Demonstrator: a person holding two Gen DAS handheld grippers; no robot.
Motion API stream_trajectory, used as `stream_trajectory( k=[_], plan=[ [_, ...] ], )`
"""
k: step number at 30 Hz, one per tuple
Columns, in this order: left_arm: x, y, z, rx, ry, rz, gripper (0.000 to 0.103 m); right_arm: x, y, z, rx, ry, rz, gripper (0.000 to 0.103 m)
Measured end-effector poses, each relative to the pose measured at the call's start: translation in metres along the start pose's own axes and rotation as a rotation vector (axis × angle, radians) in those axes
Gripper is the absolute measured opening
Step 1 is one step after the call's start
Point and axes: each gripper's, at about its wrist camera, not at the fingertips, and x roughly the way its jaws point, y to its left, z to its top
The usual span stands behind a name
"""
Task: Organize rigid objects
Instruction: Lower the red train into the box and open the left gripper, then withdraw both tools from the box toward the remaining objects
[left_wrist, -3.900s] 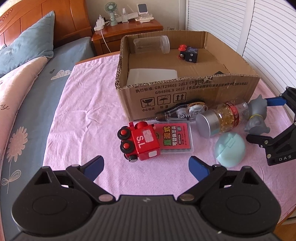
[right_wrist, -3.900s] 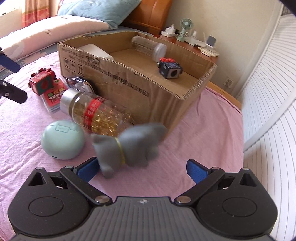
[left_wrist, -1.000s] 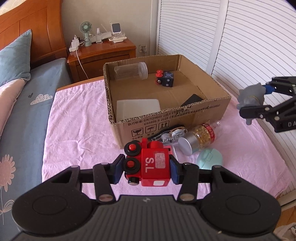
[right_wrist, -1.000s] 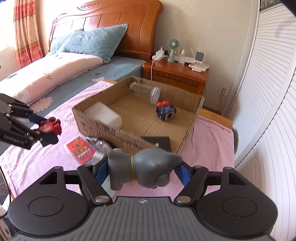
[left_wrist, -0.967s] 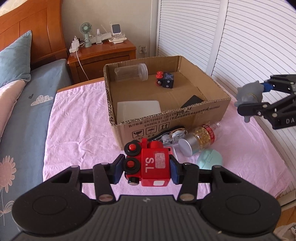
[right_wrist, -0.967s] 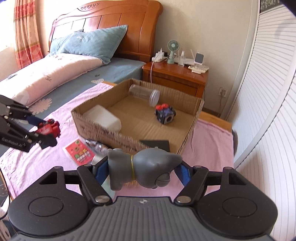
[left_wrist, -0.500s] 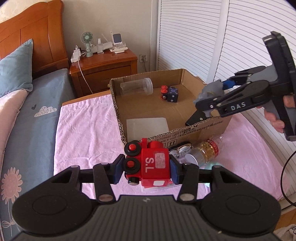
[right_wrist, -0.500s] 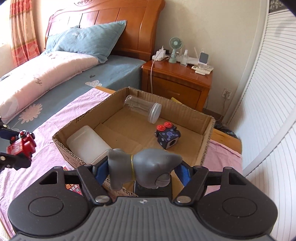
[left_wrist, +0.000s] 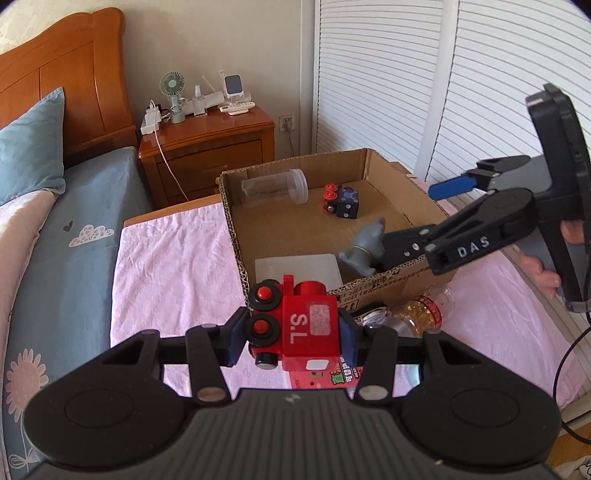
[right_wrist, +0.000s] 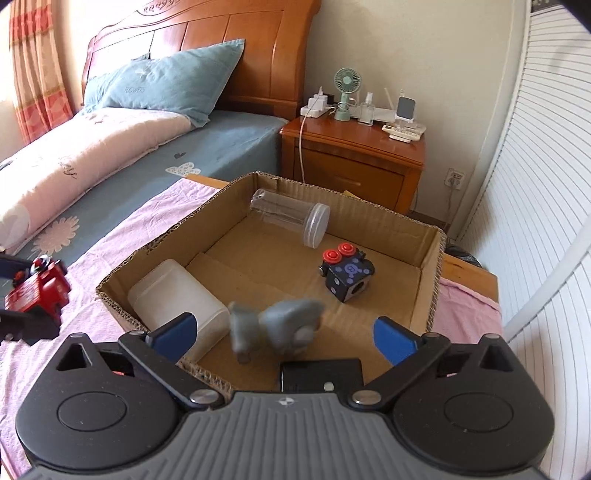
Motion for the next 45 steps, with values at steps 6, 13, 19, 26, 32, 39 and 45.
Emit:
stream_trajectory(
  k=[6,13,19,26,32,39,45],
  plan=[
    [0.007,-0.004,0.018,-0.001,-0.007,-0.001,0.048,-0.027,0.010,-0.024,0.061,0.018,-0.061,0.103],
    [0.032,-0.011,0.048,0.010,0.009,0.003,0.048,-0.049,0.021,-0.053,0.145,0.022,-0.100,0.103],
    [0.082,-0.010,0.075,-0.021,0.076,0.035,0.048,-0.062,0.012,-0.067,0.220,0.004,-0.095,0.103],
    [0.120,0.000,0.097,-0.071,0.095,0.084,0.052,-0.068,0.000,-0.070,0.246,-0.012,-0.120,0.103],
    [0.114,0.004,0.099,-0.103,0.070,0.113,0.089,-0.061,0.001,-0.074,0.242,0.011,-0.127,0.103],
    [0.085,0.005,0.088,-0.072,0.093,0.131,0.090,-0.066,0.008,-0.075,0.236,0.006,-0.125,0.103],
    [0.051,0.004,0.073,-0.040,0.097,0.154,0.093,-0.072,0.010,-0.080,0.241,0.004,-0.125,0.103]
  ],
)
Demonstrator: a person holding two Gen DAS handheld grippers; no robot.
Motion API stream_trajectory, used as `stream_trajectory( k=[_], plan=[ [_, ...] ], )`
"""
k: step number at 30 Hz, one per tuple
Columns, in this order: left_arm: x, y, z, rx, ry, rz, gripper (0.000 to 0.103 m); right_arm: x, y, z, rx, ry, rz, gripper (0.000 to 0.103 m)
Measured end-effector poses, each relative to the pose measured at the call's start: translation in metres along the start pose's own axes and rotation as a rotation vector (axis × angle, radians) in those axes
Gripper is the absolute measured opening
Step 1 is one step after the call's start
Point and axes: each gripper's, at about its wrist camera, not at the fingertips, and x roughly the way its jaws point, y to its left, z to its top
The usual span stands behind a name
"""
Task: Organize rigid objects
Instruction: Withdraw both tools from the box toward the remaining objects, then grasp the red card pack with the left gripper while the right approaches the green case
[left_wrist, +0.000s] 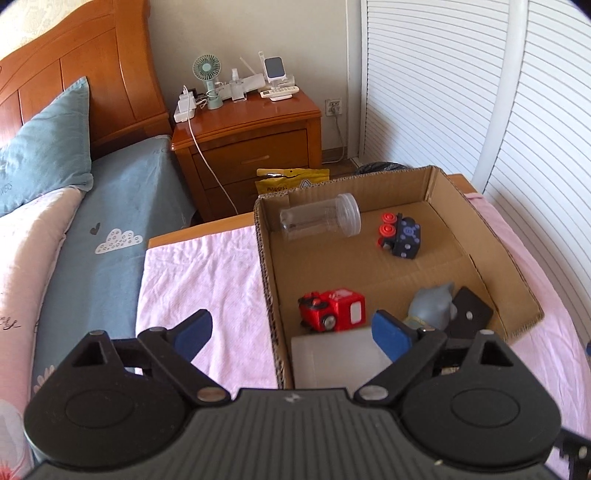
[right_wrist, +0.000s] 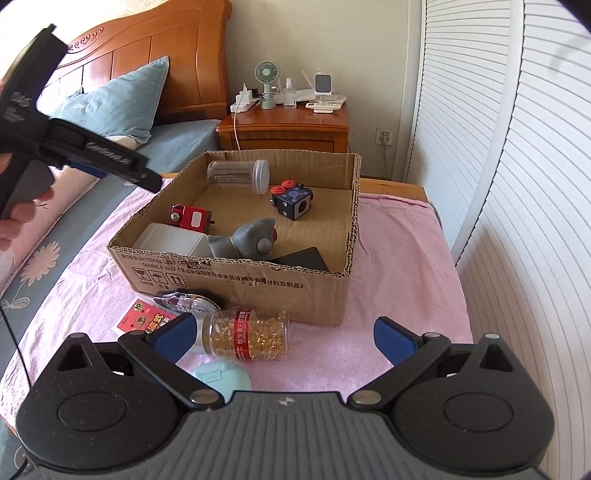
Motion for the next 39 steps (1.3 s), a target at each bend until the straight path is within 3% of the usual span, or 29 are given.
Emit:
stream_trajectory(
  k=[13,19,27,32,39],
  plan=[
    [-0.051,-0.012,-0.042,0.050,0.033,-0.058,0.098,-0.006,0.013,-0.015,-0.023,0.028,0.017,0.103],
    [-0.027,-0.027,-0.081,0.038,-0.013,-0.036,0.098,0.004,0.013,-0.029,-0.013,0.066,0.013,0.103],
    [0.013,-0.039,-0.122,0.007,-0.009,-0.064,0.098,0.022,0.011,-0.042,-0.004,0.121,0.005,0.103],
    [0.025,-0.050,-0.135,0.012,-0.035,-0.069,0.098,0.033,0.011,-0.045,0.013,0.148,0.010,0.103],
    [0.045,-0.050,-0.142,-0.022,0.003,-0.071,0.103,0.042,0.018,-0.046,-0.006,0.173,0.001,0.103]
  ],
)
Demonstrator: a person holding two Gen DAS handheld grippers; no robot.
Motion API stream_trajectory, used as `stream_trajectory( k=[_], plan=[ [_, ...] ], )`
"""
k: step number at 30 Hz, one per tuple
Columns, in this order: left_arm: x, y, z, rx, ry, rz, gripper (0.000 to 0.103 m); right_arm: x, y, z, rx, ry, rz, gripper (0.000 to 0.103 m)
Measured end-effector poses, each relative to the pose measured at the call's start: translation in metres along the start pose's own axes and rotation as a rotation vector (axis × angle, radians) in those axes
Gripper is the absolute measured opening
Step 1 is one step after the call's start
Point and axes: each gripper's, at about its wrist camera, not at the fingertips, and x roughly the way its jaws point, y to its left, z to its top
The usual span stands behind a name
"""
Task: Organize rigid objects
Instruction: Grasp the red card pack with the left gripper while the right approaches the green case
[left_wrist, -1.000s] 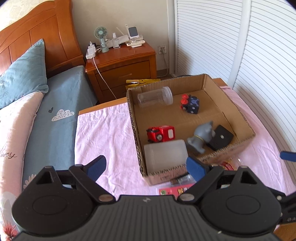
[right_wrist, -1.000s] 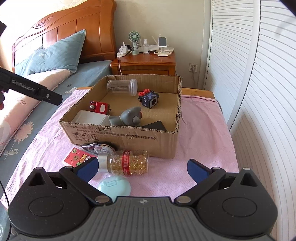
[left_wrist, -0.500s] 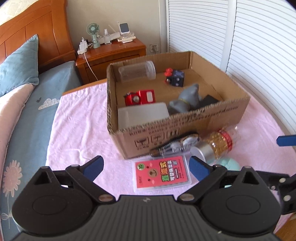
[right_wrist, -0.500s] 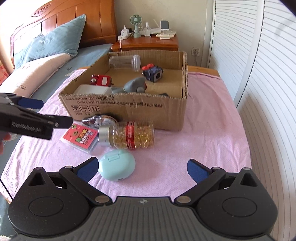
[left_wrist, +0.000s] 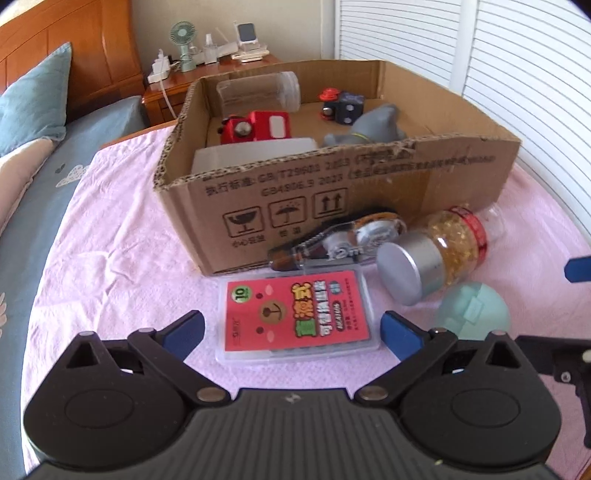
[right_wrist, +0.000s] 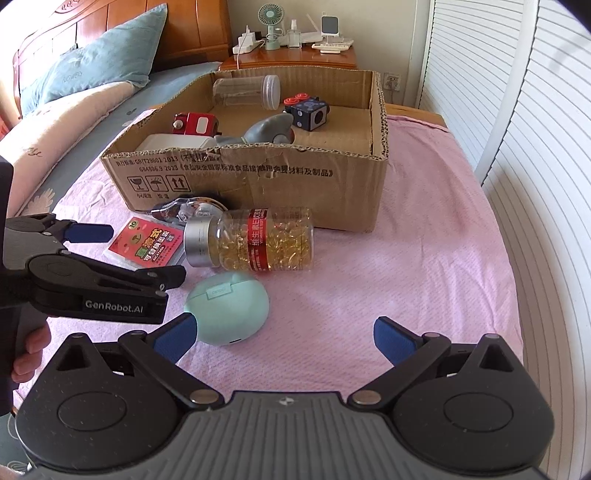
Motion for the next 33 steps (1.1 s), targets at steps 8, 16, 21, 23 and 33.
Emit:
stream_trajectory(
  k=[8,16,21,23,33],
  plan=[
    [0.002,0.019,-0.003,-0.064,0.026,-0.010,0.103,0.016,0.013,-0.002,-0.037,0.022,0.007,0.103],
    [0.000,0.023,-0.006,-0.061,0.018,-0.013,0.103,0.036,0.035,-0.004,-0.118,-0.019,-0.013,0.103],
    [-0.002,0.024,-0.008,-0.059,0.014,-0.015,0.103,0.033,0.021,-0.007,-0.085,-0.025,-0.041,0.103],
    [-0.002,0.024,-0.009,-0.058,0.012,-0.017,0.103,0.030,0.009,-0.011,-0.062,-0.027,-0.056,0.103],
    [-0.003,0.024,-0.009,-0.059,0.005,-0.016,0.103,0.021,-0.014,-0.026,0.005,-0.041,-0.103,0.103]
  ],
)
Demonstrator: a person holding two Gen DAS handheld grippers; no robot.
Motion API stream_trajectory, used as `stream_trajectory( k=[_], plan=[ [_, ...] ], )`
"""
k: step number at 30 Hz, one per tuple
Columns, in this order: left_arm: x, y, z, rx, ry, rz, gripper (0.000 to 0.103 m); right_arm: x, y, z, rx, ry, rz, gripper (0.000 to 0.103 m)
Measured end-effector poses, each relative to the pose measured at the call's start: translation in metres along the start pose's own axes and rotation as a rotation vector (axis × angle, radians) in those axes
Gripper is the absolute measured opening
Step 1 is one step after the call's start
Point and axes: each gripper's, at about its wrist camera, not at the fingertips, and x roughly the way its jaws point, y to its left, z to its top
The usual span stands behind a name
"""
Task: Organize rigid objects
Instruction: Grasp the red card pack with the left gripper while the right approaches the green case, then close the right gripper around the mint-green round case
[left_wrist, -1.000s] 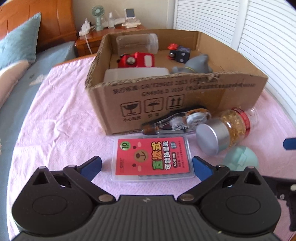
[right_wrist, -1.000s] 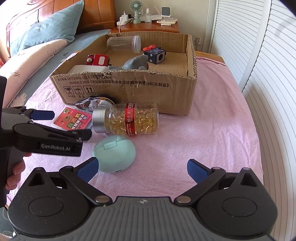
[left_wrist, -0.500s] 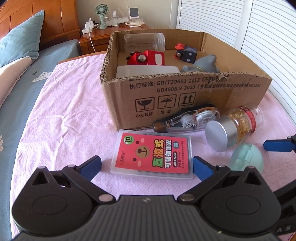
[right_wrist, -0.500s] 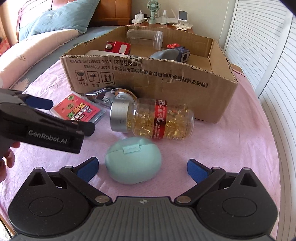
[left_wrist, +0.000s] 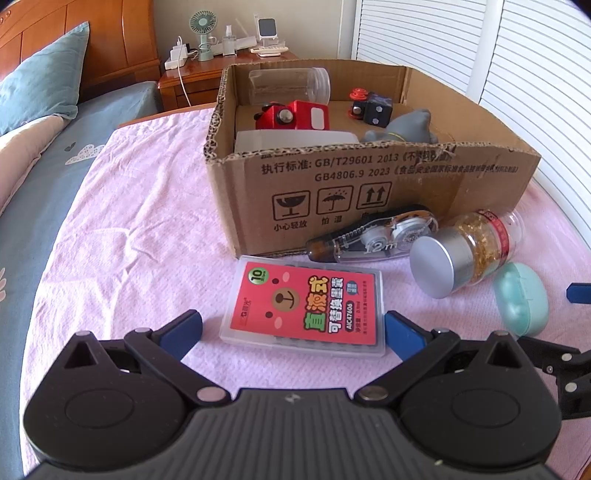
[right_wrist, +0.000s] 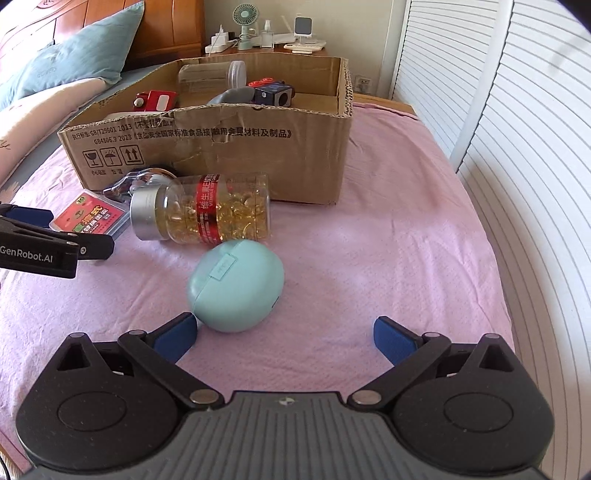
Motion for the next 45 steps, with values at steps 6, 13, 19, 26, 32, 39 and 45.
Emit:
stream_trajectory(
  k=[6,13,19,26,32,39,45],
  plan=[
    [0.000,0.000,0.000,-0.001,0.000,0.001,0.103,0.010,0.020,0.014,-0.027,-0.019,0.015,0.103],
    [-0.001,0.000,0.001,-0.002,0.002,0.001,0.103,0.007,-0.001,0.010,0.043,-0.032,-0.037,0.103],
    [0.000,0.000,0.001,-0.003,-0.002,0.003,0.103,0.003,-0.005,0.001,0.052,-0.052,-0.048,0.103],
    [0.002,0.002,0.001,0.021,-0.017,-0.015,0.103,0.004,-0.002,-0.004,0.025,-0.079,-0.025,0.103],
    [0.007,0.003,0.005,0.054,-0.030,-0.042,0.102,0.004,-0.003,-0.006,0.015,-0.097,-0.015,0.103],
    [0.008,0.001,0.010,0.094,-0.039,-0.078,0.091,0.004,-0.003,-0.009,0.007,-0.121,-0.009,0.103],
    [0.004,-0.003,0.006,0.094,-0.028,-0.075,0.091,0.004,0.005,-0.007,-0.042,-0.125,0.035,0.103]
  ],
)
